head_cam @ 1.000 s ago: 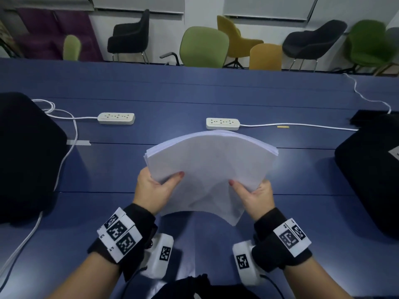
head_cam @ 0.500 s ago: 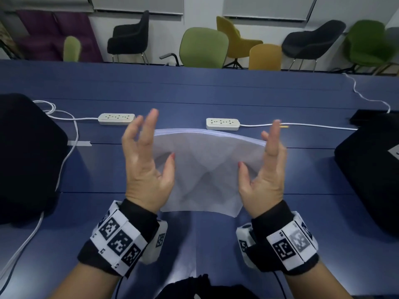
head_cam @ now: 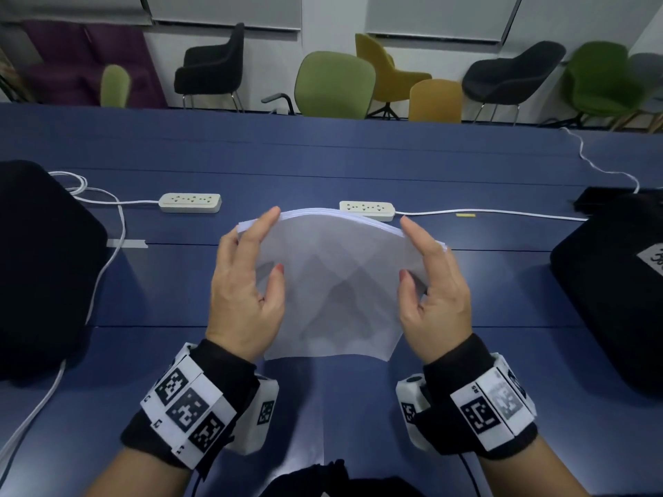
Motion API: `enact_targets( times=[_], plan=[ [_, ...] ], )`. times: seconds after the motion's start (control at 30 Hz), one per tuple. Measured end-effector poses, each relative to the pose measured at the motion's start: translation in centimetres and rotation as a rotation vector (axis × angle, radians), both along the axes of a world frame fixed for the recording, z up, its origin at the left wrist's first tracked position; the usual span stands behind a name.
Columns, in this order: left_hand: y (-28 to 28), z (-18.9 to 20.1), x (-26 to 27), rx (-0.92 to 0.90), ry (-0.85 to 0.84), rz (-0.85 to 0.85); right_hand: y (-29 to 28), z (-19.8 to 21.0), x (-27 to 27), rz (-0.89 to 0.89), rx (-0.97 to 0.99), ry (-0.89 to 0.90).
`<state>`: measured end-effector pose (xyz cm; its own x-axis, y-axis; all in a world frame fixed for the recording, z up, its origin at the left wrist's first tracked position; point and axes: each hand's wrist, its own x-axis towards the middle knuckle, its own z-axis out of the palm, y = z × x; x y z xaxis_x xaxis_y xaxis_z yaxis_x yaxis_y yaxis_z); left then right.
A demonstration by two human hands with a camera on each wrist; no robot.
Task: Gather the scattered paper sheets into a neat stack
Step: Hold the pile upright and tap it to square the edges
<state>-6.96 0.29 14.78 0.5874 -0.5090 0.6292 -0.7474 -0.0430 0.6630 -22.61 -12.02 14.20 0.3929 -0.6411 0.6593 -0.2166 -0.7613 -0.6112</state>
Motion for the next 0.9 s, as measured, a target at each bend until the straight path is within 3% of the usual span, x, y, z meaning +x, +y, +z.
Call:
enact_targets(
  times=[0.07,0.13,0.2,0.27,0.33,0.43,0.6,0.77,0.9],
  plan=[
    [0.2,0.2,0.1,-0.066,0.162,-0.072,0.4,0.6,-0.2,0.076,0.108,-0.057],
    [0.5,-0.3,0.9,-0.139,0.409,-0.156,-0.2,-0.3,-0.6,0.122,0.342,-0.175],
    [0.6,-1.5,2.0,-0.037,0.580,-0.231,-0.9,-2.0,-0.6,0.184,0.629,-0.152],
    [0.4,-3.0,2.3,0.119,0.688,-0.292,-1.4,-4.0,-0.2,0.188,0.761,-0.017],
    [0.1,-3.3,2.0,0.157,0.656,-0.250,-1.3,-4.7,0.2,0.173,0.809,0.002],
    [-0.2,-3.2,1.9,0.056,0.571,-0.244,-1.0,-4.7,0.6,0.147,0.776,-0.080],
    [0.3,-5.9,1.3,0.116,0.661,-0.231,-0.7,-6.6,0.4,0.113,0.727,0.026],
    [0.0,-6.9,1.7,0.058,0.631,-0.215,-0.5,-6.7,0.7,0.084,0.776,-0.082],
    [0.2,-8.3,1.8,0.145,0.674,-0.200,-0.7,-7.7,0.5,0.076,0.830,0.130]
  ],
)
